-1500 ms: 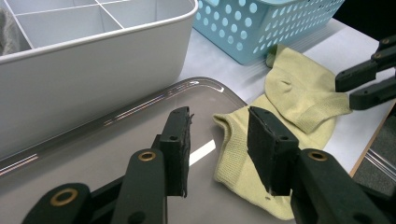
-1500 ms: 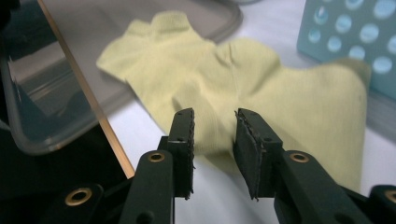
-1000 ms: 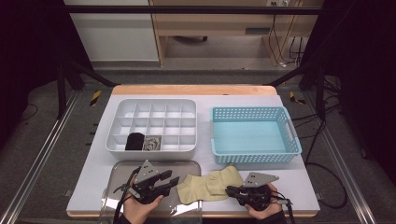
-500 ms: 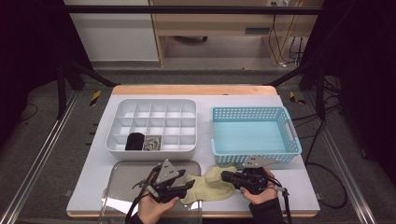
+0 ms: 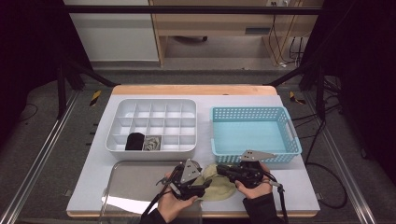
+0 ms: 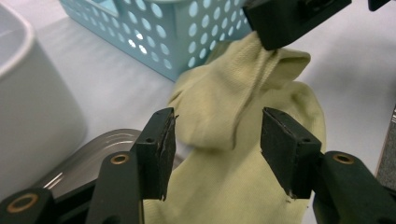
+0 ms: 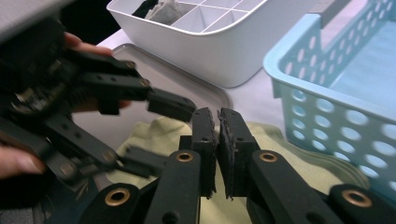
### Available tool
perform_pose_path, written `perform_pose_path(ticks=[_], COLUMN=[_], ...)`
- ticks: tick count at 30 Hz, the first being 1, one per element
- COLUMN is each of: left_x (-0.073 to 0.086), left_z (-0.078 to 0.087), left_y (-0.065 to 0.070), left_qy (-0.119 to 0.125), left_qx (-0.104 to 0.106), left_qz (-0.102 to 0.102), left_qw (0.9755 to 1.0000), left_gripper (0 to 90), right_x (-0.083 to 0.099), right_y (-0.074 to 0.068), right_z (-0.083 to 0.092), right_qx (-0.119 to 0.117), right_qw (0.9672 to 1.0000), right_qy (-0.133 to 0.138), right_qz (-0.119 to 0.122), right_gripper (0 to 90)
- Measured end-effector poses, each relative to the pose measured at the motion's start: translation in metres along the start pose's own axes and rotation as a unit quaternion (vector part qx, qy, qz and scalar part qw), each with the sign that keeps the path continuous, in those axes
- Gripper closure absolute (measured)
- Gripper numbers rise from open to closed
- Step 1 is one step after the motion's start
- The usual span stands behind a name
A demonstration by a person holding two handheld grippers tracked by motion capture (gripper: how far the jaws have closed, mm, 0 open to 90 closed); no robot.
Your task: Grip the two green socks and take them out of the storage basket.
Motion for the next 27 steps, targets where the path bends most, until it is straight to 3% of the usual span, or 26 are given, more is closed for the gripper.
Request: perform_pose_path(ticks=[2, 4, 8, 10, 18, 23, 27], left_x=[0.001, 0.002, 0.0, -0.001, -0.003, -0.005, -0.005], left_z=[-0.005, -0.008, -0.004, 0.0, 0.012, 0.017, 0.018], left_y=[0.002, 0.003, -0.001, -0.003, -0.013, -0.015, -0.015], left_qy=[-0.002, -0.003, -0.008, -0.012, -0.012, -0.005, -0.001], left_qx=[-0.003, -0.017, -0.011, 0.001, 0.031, 0.041, 0.048], left_qz=[-0.003, -0.008, 0.017, 0.035, 0.086, 0.098, 0.102], left_qw=[1.0, 0.9998, 0.9998, 0.9993, 0.9957, 0.9943, 0.9936], left_gripper=[46.6, 54.6, 78.5, 83.9, 85.2, 85.2, 85.1], right_x=[-0.001, -0.002, -0.003, -0.002, 0.007, 0.034, 0.05], right_y=[-0.003, -0.006, -0.01, -0.01, -0.007, -0.005, -0.002], right_z=[-0.004, -0.007, -0.011, -0.008, 0.02, 0.028, 0.016], right_qx=[-0.004, -0.01, -0.012, -0.01, 0.03, 0.065, 0.078], right_qw=[1.0, 0.9999, 0.9998, 0.9998, 0.9977, 0.9966, 0.9963], right_qy=[-0.002, -0.003, -0.005, 0.003, 0.045, 0.021, -0.005], right_qz=[0.001, 0.006, 0.015, 0.019, 0.041, 0.045, 0.035], right_gripper=[85.7, 85.6, 84.5, 80.8, 65.8, 57.4, 56.4])
Point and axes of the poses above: each handheld gripper's, and its own axes: z roughly backward along the jaws, x roughly out of its underside, y roughly to its right, the point moved 1 cm from there along -z, roughly forward along the jaws, and after that the axes turned 15 degrees about z, right-handed, at the moved point
